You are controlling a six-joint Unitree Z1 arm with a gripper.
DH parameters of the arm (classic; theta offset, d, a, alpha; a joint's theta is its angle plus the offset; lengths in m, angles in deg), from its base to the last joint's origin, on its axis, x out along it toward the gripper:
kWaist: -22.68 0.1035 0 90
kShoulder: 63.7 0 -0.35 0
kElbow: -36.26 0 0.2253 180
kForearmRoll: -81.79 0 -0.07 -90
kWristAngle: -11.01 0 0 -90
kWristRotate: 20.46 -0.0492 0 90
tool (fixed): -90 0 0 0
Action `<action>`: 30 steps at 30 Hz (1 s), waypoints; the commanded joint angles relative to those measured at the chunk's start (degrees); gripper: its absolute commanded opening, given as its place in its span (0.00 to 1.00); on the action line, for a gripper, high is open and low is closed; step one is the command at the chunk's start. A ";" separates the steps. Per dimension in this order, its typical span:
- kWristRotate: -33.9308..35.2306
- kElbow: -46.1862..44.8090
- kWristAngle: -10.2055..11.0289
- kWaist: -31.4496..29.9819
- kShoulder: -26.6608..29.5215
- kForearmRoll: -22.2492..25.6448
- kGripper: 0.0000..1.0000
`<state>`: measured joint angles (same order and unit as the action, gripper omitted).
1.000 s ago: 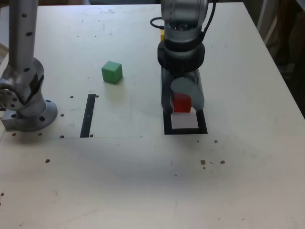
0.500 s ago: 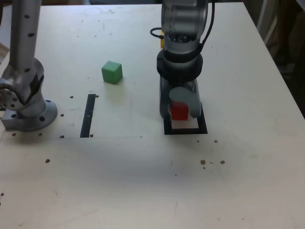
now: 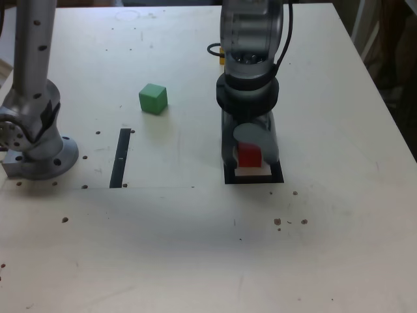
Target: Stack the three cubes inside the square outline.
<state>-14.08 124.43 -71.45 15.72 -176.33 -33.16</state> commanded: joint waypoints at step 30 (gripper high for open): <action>-20.34 18.98 6.67 11.20 4.39 22.22 1.00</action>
<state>-33.51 142.91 -64.52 25.87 -171.64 -11.07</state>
